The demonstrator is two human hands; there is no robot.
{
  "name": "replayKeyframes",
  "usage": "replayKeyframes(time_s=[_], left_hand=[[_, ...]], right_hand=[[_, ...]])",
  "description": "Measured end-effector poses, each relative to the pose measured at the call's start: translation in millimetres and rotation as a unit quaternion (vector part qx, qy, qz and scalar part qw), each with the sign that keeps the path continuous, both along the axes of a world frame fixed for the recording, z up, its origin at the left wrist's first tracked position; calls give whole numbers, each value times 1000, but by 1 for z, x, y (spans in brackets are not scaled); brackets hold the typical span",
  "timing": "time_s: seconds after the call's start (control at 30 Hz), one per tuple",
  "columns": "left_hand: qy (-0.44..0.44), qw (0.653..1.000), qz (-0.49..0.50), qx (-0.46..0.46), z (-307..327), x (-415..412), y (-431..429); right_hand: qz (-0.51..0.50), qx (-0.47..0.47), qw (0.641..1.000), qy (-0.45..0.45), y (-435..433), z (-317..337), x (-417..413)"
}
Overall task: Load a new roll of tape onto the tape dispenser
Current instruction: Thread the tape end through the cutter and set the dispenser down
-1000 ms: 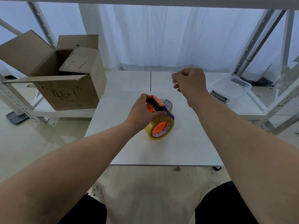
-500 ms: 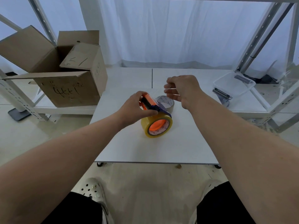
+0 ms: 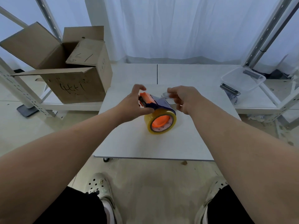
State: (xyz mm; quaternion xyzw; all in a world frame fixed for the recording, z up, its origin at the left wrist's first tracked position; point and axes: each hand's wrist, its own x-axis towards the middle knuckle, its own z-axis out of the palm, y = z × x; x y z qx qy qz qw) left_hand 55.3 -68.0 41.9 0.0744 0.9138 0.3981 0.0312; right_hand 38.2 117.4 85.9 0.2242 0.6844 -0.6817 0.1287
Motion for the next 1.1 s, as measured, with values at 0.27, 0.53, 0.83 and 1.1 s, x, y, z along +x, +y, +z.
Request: replayKeyframes(time_s=[0.27, 0.53, 0.83, 1.1], left_hand=[[3, 985, -94, -143, 1, 1, -32], [-55, 983, -106, -140, -2, 1, -50], [-74, 986, -114, -92, -6, -2, -49], [-102, 987, -102, -70, -5, -1, -47]], right_hand=[[62, 100, 992, -47, -27, -15, -3], [119, 103, 985, -69, -45, -27, -10], [131, 101, 979, -121, -33, -18, -12], [125, 102, 976, -145, -34, -14, -11]])
